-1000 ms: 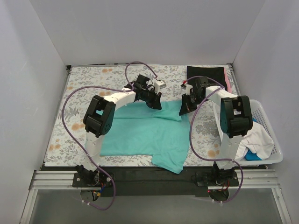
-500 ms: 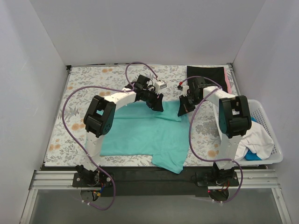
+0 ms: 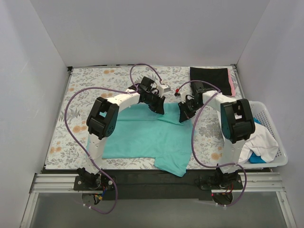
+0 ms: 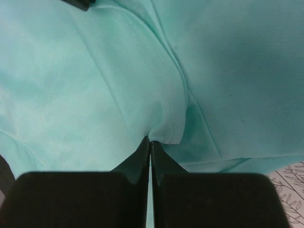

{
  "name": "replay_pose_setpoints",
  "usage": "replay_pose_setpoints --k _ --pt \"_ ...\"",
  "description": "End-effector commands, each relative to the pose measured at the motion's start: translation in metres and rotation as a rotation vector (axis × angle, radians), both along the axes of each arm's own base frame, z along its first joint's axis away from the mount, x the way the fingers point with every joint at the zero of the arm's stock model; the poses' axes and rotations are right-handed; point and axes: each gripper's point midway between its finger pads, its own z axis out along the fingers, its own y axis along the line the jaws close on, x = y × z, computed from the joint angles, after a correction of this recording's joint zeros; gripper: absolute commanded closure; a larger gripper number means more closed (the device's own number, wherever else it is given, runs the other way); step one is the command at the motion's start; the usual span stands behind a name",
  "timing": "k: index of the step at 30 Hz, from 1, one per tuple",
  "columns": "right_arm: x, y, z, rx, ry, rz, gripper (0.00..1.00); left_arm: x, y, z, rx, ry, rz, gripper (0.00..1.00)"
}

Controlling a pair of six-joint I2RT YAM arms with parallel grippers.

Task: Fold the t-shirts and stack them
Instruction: Fold the tshirt

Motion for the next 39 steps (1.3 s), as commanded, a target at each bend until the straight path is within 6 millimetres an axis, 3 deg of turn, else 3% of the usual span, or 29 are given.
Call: replay_pose_setpoints --k 1,4,6,7,8,13,20,23,28,29,33,35,36,39 --pt "-0.004 0.004 0.011 -0.028 -0.125 0.108 0.99 -0.002 -0.001 0.02 -0.014 -0.045 -0.019 0.96" --pt "-0.005 0.002 0.008 -0.055 -0.168 0.13 0.99 -0.008 0.001 0.026 -0.039 -0.073 -0.039 1.0" --pt "-0.005 -0.003 0.007 -0.079 -0.201 0.145 0.99 -0.015 0.001 0.043 -0.083 -0.127 -0.081 1.0" --pt "-0.003 -0.004 0.011 -0.083 -0.226 0.149 0.99 -0.021 0.005 0.038 -0.086 -0.142 -0.103 1.0" --pt "-0.002 -0.006 0.01 -0.096 -0.241 0.16 0.99 -0.025 0.006 0.049 -0.104 -0.176 -0.12 1.0" --pt "-0.007 -0.012 0.015 -0.109 -0.327 0.223 0.98 -0.046 0.017 0.043 -0.117 -0.237 -0.217 1.0" --pt "-0.024 -0.024 0.022 -0.128 -0.478 0.401 0.6 -0.065 0.031 0.027 -0.093 -0.367 -0.349 1.0" --pt "-0.024 -0.031 0.023 -0.167 -0.511 0.419 0.56 -0.07 0.038 0.02 -0.065 -0.457 -0.424 0.97" --pt "-0.018 -0.029 0.042 -0.156 -0.539 0.401 0.56 -0.089 0.052 0.002 -0.003 -0.575 -0.552 0.96" --pt "-0.018 -0.026 0.047 -0.137 -0.533 0.382 0.56 -0.089 0.054 0.007 -0.003 -0.611 -0.57 0.95" --pt "-0.014 -0.013 0.059 -0.073 -0.473 0.32 0.57 -0.098 0.06 0.016 -0.01 -0.636 -0.572 0.66" --pt "-0.009 -0.004 0.063 -0.049 -0.438 0.308 0.6 -0.103 0.059 0.025 -0.032 -0.628 -0.553 0.6" --pt "-0.01 0.005 0.06 -0.046 -0.392 0.288 0.61 -0.109 0.058 0.042 -0.069 -0.604 -0.51 0.6" --pt "-0.009 0.016 0.062 -0.046 -0.376 0.281 0.62 -0.111 0.059 0.061 -0.122 -0.53 -0.422 0.62"
